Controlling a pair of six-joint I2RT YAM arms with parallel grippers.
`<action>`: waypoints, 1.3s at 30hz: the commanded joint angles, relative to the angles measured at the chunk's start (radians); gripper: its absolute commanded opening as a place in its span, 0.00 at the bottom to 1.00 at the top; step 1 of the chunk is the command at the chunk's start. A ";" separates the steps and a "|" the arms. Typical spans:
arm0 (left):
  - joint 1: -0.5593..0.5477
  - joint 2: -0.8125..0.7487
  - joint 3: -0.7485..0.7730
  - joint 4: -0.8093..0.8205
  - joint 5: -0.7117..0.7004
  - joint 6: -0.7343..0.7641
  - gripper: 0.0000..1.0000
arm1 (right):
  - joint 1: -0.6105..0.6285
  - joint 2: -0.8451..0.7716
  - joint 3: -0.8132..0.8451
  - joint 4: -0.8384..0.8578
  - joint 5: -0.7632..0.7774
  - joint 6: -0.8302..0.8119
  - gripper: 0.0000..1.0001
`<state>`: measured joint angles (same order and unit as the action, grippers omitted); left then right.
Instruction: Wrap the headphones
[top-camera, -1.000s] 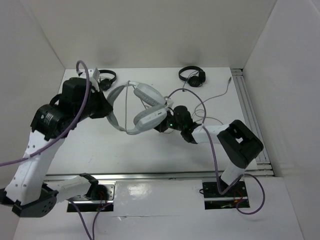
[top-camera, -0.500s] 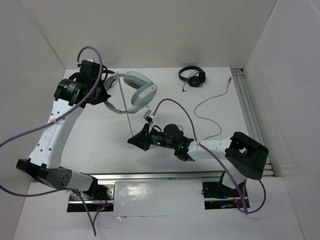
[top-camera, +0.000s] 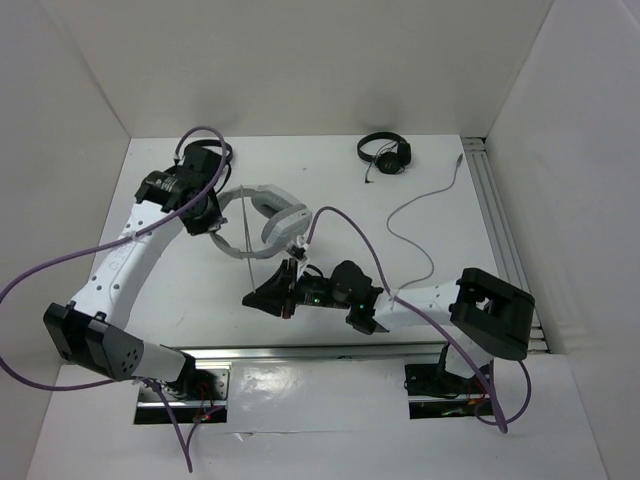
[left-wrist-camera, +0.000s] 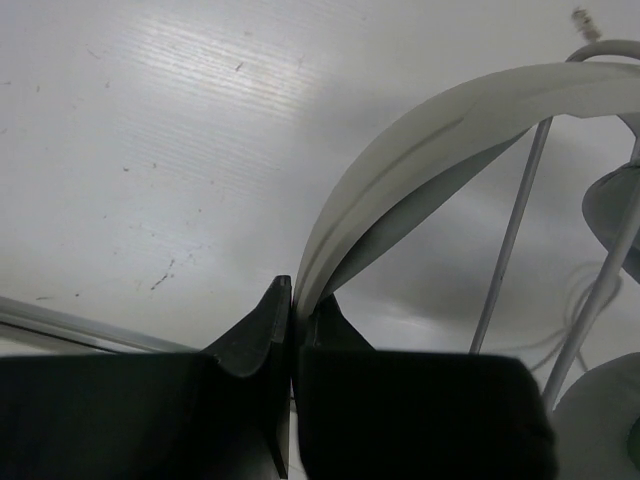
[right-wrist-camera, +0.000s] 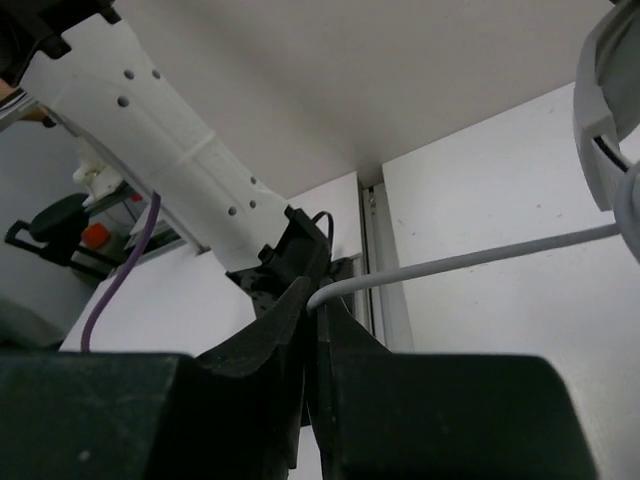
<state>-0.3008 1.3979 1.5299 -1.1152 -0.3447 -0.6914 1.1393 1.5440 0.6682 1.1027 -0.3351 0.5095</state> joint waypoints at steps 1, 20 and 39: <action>0.023 -0.007 -0.037 0.290 -0.249 -0.036 0.00 | 0.059 -0.082 0.062 0.120 -0.281 0.061 0.13; 0.108 0.055 -0.154 0.324 -0.321 0.006 0.00 | 0.068 -0.298 0.516 -1.011 -0.217 -0.394 0.00; -0.175 -0.178 -0.430 0.456 -0.099 0.363 0.00 | 0.007 -0.277 0.696 -1.272 0.795 -0.914 0.00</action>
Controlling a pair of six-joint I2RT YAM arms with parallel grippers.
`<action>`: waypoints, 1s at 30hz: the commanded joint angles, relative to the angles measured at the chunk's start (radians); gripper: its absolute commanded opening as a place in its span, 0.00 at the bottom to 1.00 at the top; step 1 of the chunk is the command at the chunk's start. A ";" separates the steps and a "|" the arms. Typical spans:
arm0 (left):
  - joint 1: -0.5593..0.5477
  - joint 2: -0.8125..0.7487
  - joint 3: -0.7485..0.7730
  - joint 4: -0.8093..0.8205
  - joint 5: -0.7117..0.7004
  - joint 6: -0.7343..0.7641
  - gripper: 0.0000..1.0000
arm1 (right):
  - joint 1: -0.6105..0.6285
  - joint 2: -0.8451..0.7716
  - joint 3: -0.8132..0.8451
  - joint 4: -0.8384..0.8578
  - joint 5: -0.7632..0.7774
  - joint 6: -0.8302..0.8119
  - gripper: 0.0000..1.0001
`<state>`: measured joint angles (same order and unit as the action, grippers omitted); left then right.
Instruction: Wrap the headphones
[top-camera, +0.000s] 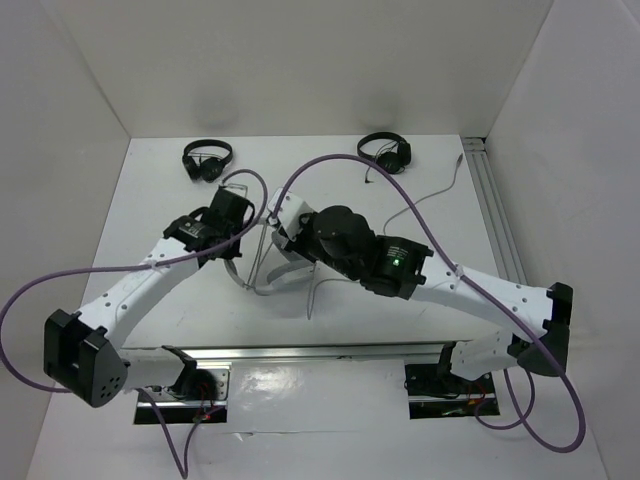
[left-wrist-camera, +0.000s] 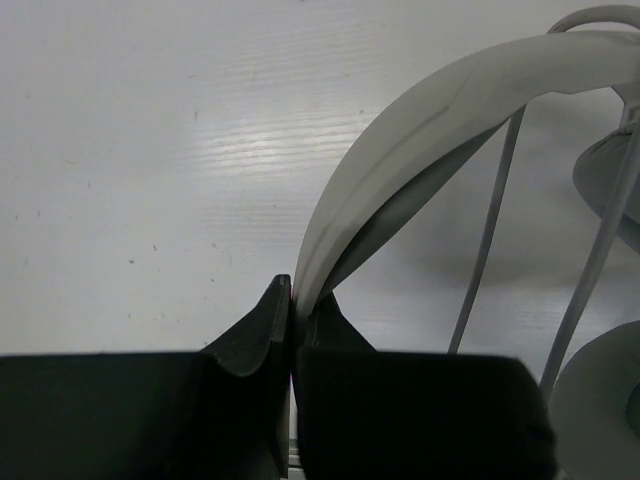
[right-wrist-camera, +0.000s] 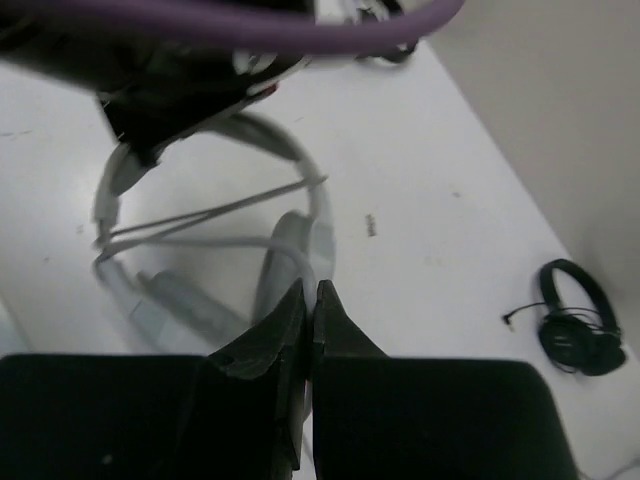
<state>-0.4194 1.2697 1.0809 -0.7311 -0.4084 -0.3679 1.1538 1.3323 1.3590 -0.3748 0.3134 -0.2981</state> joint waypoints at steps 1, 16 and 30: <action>-0.079 -0.061 0.019 0.058 -0.068 0.040 0.00 | -0.019 -0.052 0.005 0.227 0.182 -0.128 0.00; -0.275 -0.296 -0.044 -0.037 -0.092 0.064 0.00 | -0.358 0.137 0.143 0.467 0.174 -0.223 0.00; -0.352 -0.233 0.149 -0.100 -0.074 0.053 0.00 | -0.545 0.117 0.117 0.326 -0.321 -0.081 0.00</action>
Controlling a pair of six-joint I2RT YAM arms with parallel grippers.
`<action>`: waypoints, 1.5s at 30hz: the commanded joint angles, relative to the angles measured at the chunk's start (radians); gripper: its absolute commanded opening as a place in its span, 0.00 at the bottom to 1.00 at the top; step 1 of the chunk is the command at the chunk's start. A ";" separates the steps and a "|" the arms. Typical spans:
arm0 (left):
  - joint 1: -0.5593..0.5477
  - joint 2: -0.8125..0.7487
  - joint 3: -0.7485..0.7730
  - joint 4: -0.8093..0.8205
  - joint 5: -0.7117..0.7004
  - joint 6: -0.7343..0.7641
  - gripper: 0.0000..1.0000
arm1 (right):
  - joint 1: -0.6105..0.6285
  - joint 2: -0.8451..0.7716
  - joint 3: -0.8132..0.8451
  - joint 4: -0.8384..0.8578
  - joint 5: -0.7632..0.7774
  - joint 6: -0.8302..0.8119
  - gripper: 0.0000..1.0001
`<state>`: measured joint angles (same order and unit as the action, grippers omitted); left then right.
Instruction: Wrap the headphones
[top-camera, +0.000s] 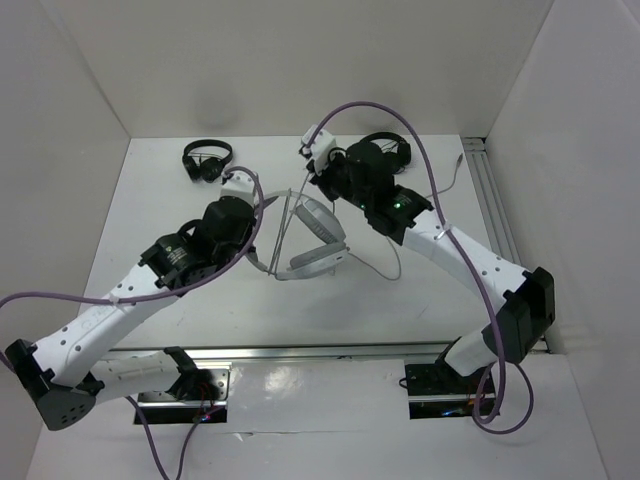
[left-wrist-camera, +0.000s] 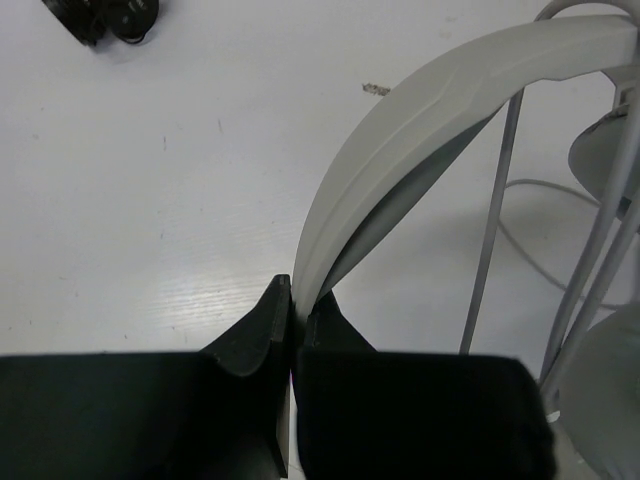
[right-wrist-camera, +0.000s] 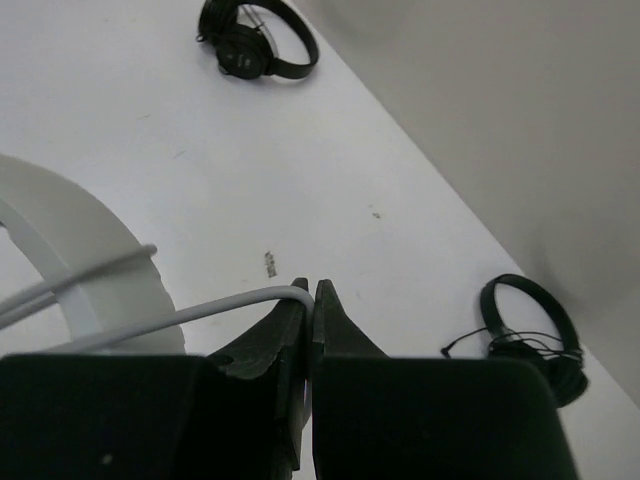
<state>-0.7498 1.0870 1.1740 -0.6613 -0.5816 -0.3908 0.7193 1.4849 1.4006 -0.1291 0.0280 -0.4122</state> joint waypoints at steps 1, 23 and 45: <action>-0.022 -0.050 0.067 -0.170 0.133 0.087 0.00 | -0.124 -0.026 0.089 0.065 -0.109 0.061 0.00; -0.022 0.022 0.511 -0.449 0.085 -0.037 0.00 | -0.226 0.030 -0.351 0.820 -0.761 0.734 0.01; 0.101 0.198 0.918 -0.511 0.037 -0.145 0.00 | 0.101 0.627 -0.462 1.694 -0.637 1.205 0.19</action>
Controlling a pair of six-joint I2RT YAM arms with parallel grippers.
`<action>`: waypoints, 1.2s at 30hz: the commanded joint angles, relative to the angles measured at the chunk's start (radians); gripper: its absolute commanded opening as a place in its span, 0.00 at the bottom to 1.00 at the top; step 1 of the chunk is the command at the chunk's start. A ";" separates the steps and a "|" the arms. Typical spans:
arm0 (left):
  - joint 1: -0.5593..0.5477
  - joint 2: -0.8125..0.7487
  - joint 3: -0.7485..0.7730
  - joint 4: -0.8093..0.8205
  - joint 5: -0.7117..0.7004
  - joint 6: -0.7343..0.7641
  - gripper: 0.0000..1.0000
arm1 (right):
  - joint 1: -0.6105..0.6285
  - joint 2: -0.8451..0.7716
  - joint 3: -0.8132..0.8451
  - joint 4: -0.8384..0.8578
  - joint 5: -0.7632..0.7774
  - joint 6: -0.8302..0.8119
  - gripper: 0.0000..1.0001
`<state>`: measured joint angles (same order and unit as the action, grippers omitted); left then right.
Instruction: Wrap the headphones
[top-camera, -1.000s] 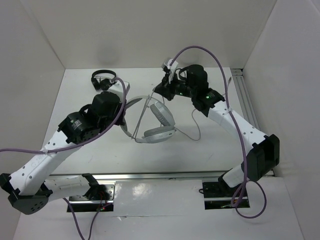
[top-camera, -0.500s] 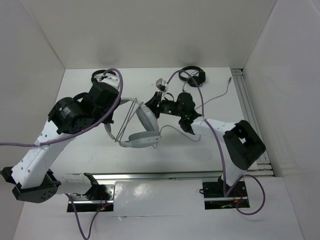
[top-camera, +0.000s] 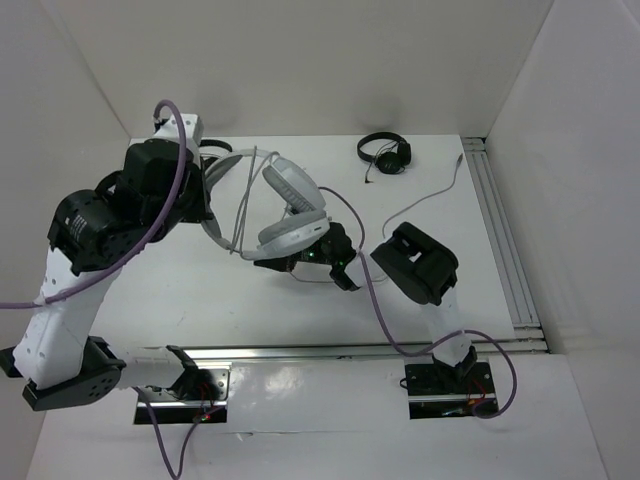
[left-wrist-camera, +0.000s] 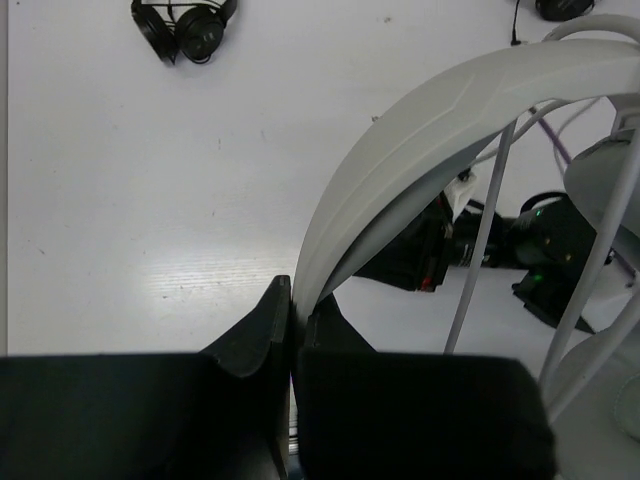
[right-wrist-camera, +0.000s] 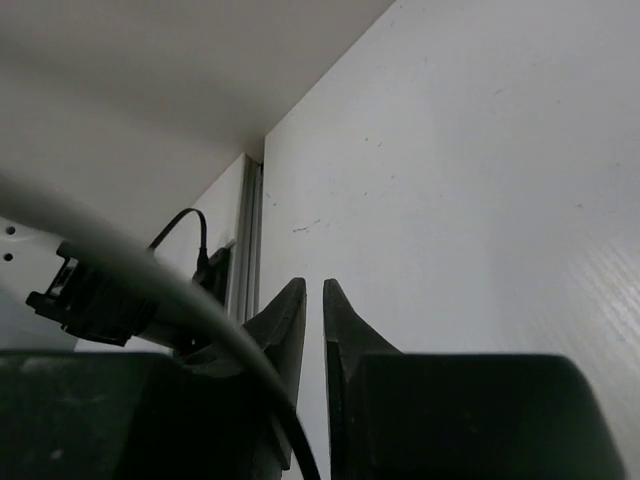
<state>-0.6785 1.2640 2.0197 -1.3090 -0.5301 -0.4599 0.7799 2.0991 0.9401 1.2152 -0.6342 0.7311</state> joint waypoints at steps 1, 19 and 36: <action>0.065 0.037 0.105 0.149 -0.030 -0.075 0.00 | 0.051 0.022 -0.012 0.340 0.025 0.053 0.19; 0.542 0.336 0.030 0.369 0.234 -0.167 0.00 | 0.310 -0.241 -0.264 0.121 -0.054 -0.087 0.00; 0.524 0.190 -0.553 0.570 0.162 -0.028 0.00 | 0.556 -0.645 0.290 -1.402 0.253 -0.775 0.00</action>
<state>-0.1307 1.5661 1.5234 -0.9001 -0.3714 -0.5526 1.3453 1.5421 1.1206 0.2371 -0.5461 0.1768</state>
